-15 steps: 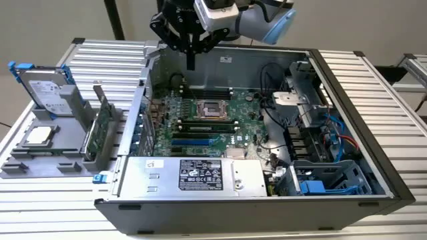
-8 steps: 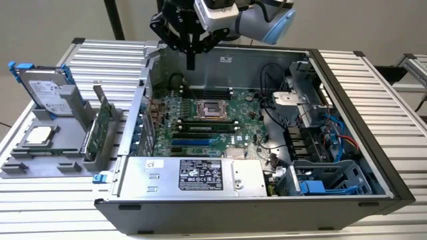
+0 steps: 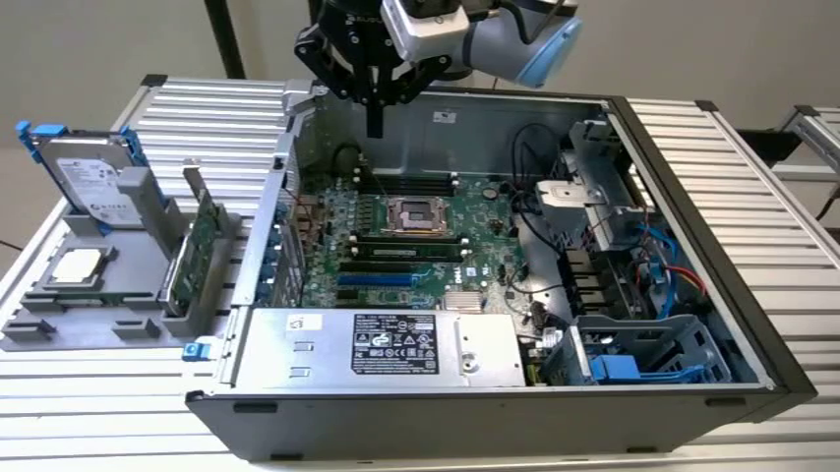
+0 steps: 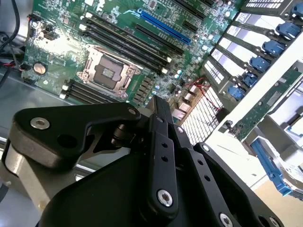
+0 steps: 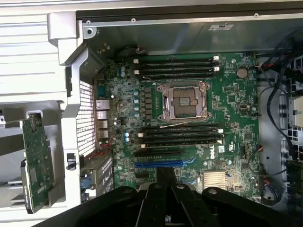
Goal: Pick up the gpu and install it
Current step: 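Reach for the gpu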
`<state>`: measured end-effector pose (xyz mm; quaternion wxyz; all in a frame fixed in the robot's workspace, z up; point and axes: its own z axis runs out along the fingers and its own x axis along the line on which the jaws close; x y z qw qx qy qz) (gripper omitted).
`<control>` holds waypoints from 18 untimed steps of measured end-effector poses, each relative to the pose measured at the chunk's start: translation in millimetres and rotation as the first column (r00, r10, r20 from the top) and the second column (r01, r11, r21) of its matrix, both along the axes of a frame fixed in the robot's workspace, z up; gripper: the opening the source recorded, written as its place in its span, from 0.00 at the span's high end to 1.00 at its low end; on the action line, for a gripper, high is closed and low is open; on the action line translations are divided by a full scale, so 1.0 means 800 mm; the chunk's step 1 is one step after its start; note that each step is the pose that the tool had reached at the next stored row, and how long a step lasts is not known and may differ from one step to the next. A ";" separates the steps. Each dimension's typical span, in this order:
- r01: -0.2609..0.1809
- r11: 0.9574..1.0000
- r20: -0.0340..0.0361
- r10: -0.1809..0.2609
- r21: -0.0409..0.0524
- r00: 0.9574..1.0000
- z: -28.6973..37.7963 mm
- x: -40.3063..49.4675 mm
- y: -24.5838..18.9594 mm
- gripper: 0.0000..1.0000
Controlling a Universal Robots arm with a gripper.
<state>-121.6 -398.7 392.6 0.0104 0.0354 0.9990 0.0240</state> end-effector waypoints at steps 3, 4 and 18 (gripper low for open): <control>0.000 1.000 0.000 0.000 0.000 1.000 0.0000 -0.001 0.0000 1.00; 0.000 1.000 0.000 0.000 0.000 1.000 0.0000 -0.001 0.0000 1.00; 0.000 1.000 0.000 0.000 0.000 1.000 0.0000 -0.006 0.0000 1.00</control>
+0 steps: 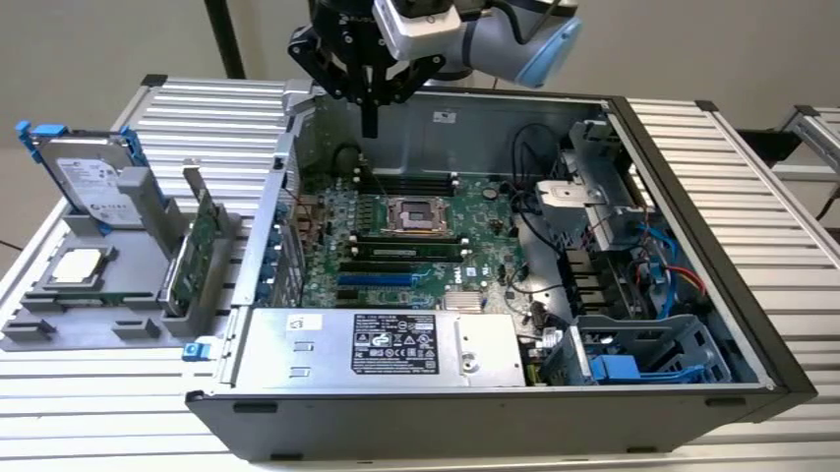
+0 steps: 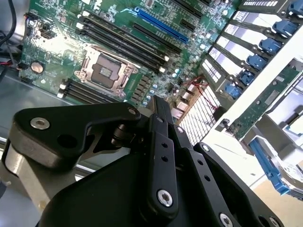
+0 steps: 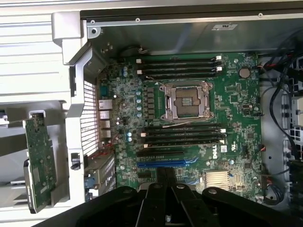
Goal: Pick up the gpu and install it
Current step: 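Reach for the gpu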
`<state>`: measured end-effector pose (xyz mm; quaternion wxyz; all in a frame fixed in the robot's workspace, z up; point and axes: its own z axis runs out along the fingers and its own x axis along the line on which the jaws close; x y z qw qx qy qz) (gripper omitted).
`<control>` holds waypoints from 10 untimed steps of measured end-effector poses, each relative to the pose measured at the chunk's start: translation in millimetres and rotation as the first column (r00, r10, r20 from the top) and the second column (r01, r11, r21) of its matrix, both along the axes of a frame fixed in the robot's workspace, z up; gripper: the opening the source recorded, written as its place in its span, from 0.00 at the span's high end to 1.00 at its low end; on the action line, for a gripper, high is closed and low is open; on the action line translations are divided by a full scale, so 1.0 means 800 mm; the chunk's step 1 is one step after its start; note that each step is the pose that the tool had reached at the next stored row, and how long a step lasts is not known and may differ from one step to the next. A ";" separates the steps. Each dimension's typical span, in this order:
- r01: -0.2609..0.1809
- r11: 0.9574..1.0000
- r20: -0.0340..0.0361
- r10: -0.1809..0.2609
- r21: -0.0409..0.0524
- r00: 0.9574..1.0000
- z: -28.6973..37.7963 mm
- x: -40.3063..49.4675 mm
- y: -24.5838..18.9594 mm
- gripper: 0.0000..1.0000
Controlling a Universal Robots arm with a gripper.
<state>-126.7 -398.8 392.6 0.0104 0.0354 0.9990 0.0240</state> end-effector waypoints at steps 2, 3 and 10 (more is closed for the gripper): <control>0.000 1.000 0.000 0.000 0.000 1.000 0.0000 -0.001 0.0000 1.00; 0.000 1.000 0.000 0.000 0.000 1.000 0.0000 -0.001 0.0000 1.00; 0.000 1.000 0.000 0.000 0.000 1.000 0.0000 -0.004 0.0000 1.00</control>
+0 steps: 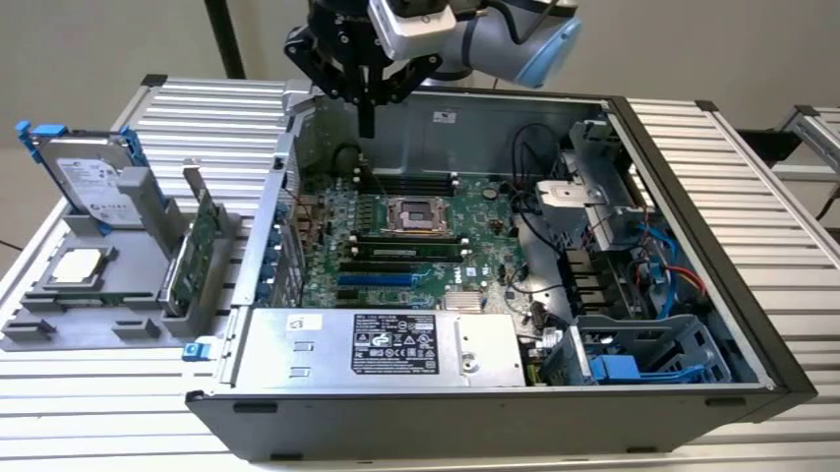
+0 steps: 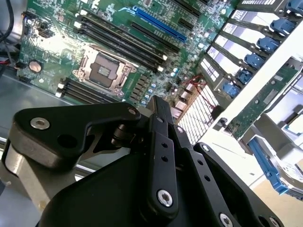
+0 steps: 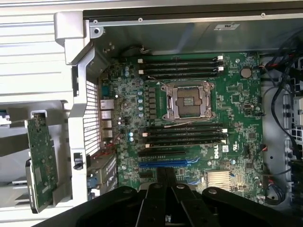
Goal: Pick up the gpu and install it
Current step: 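Reach for the gpu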
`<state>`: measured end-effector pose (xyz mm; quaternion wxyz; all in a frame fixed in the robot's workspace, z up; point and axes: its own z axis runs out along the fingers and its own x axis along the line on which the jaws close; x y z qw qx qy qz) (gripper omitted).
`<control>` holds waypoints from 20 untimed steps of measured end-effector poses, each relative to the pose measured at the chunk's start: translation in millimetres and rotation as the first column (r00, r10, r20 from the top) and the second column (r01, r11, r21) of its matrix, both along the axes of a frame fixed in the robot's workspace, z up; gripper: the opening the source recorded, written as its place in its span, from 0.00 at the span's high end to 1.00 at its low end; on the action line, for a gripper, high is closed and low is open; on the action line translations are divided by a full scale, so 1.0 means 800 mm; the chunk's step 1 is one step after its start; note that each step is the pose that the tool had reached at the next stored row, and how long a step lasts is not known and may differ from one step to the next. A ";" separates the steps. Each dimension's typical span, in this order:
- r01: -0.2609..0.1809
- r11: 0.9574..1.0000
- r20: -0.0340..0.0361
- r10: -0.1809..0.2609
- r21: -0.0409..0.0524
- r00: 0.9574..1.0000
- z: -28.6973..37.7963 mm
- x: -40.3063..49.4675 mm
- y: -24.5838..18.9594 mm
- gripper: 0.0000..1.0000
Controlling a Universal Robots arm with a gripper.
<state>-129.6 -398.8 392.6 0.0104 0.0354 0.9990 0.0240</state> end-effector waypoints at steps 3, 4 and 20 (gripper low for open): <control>0.000 1.000 0.000 0.000 0.000 1.000 0.0000 -0.001 0.0000 1.00; 0.000 1.000 0.000 0.000 0.000 1.000 0.0000 -0.001 0.0000 1.00; 0.000 1.000 0.000 0.000 0.000 1.000 0.0000 -0.007 0.0000 1.00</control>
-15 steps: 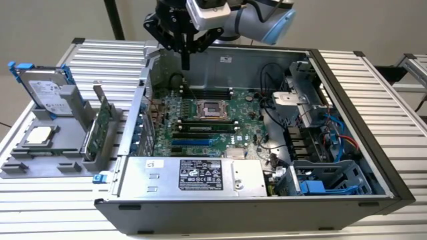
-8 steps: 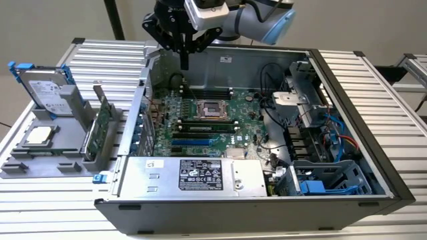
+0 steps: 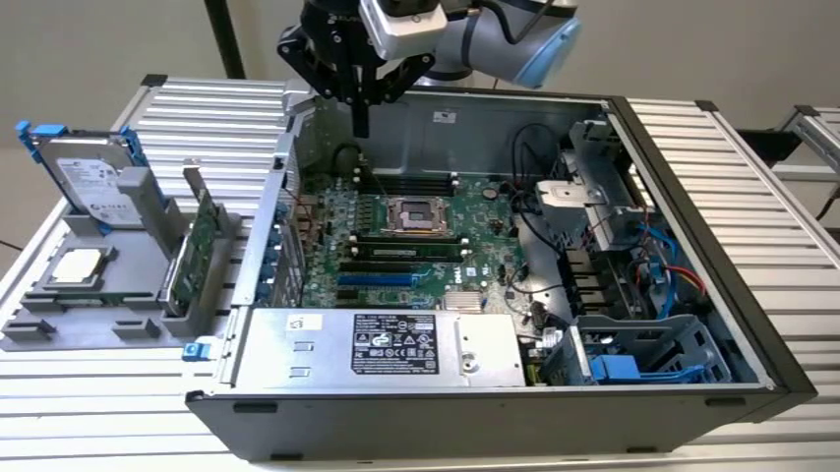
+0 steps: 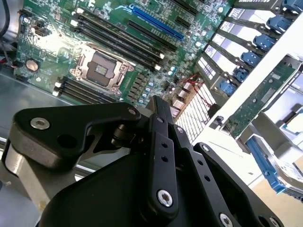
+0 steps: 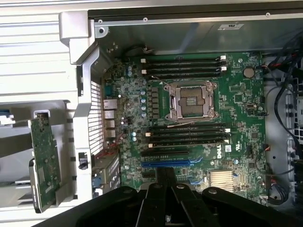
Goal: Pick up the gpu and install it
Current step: 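Reach for the gpu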
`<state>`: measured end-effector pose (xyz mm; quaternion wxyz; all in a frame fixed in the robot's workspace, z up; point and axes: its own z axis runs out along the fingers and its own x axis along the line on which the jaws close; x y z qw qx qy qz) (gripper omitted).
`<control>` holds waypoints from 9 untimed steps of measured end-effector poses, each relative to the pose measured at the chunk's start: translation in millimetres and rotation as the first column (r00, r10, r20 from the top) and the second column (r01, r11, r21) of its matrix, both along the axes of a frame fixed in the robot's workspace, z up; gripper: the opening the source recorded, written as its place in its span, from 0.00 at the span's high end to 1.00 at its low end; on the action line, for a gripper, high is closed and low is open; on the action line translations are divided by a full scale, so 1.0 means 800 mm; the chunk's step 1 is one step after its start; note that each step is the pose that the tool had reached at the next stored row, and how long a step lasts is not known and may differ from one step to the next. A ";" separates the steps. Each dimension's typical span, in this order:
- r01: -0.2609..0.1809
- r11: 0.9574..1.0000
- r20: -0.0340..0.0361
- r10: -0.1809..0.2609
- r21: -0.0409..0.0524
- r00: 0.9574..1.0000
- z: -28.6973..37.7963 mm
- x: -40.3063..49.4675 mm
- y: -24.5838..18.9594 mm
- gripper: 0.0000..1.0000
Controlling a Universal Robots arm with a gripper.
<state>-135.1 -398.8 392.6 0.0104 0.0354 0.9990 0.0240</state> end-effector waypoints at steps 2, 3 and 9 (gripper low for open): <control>0.000 1.000 0.000 0.000 0.000 1.000 0.0000 -0.001 0.0000 1.00; 0.000 1.000 0.000 0.000 0.000 1.000 0.0000 -0.001 0.0000 1.00; 0.000 1.000 0.000 0.000 0.000 1.000 0.0000 -0.006 0.0000 1.00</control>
